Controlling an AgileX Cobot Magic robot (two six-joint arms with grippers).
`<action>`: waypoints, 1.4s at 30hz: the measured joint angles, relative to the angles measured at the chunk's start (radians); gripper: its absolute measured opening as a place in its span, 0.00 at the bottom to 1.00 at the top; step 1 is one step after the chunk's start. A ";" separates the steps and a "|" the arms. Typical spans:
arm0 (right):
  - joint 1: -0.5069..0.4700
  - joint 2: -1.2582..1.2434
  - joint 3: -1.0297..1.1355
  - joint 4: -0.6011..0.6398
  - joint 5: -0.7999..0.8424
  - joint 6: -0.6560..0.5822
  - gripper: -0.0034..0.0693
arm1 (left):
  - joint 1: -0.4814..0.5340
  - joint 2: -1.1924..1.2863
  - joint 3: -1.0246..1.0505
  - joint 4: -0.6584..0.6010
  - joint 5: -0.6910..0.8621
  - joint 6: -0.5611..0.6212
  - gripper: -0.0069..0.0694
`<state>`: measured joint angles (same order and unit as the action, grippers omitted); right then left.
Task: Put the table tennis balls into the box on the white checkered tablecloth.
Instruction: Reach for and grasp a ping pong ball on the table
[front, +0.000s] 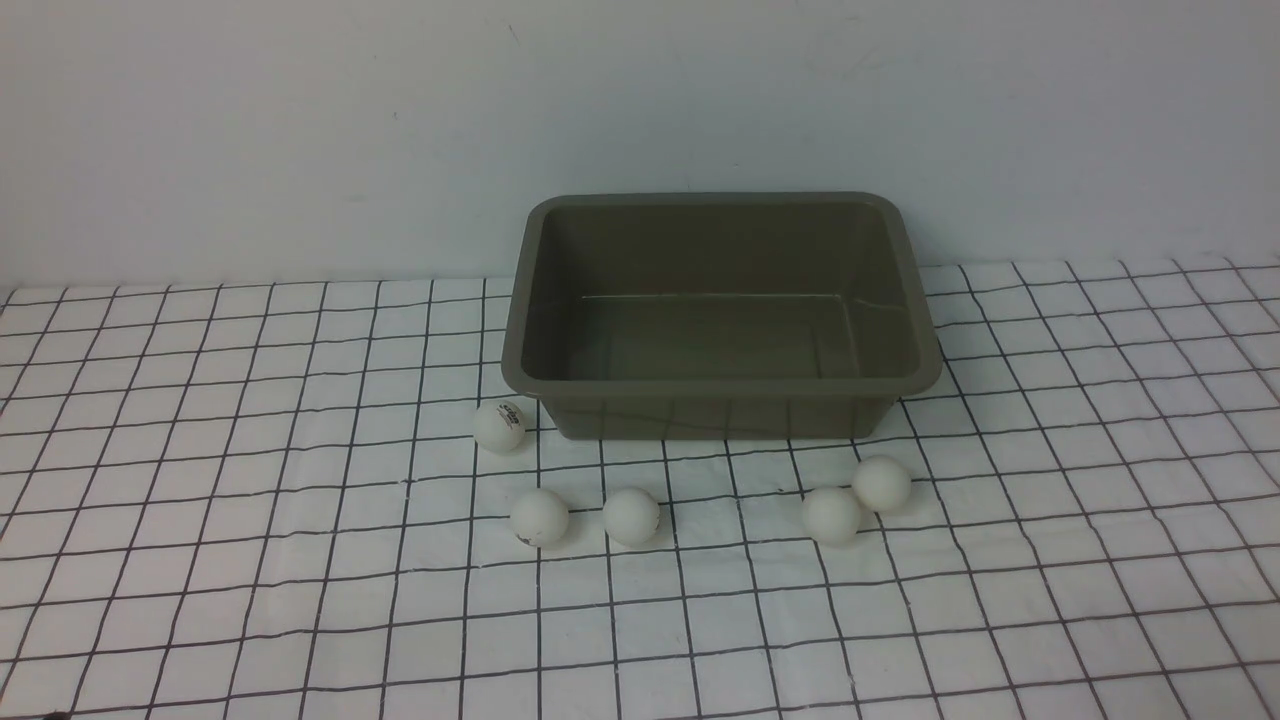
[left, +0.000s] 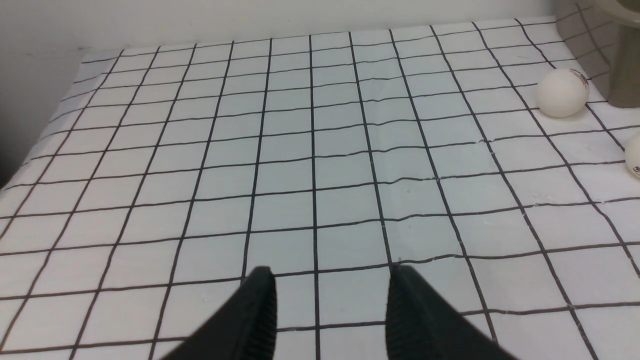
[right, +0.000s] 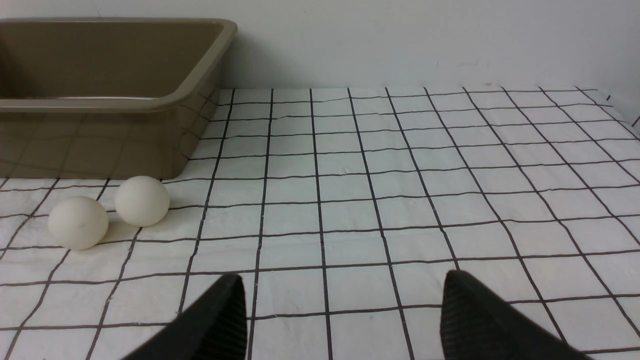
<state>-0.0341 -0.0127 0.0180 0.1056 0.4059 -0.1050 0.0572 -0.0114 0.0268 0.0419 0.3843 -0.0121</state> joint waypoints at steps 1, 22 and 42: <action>0.000 0.000 0.000 0.000 0.000 0.000 0.70 | 0.000 0.000 0.000 0.000 0.000 0.000 0.46; 0.000 0.000 -0.284 0.071 0.047 0.053 0.70 | 0.000 0.000 0.000 0.000 0.000 0.000 0.46; 0.000 0.080 -0.647 0.121 0.399 0.052 0.70 | 0.000 0.000 0.000 0.000 0.000 0.000 0.46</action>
<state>-0.0341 0.0669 -0.6291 0.2268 0.8051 -0.0529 0.0572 -0.0114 0.0268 0.0419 0.3843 -0.0121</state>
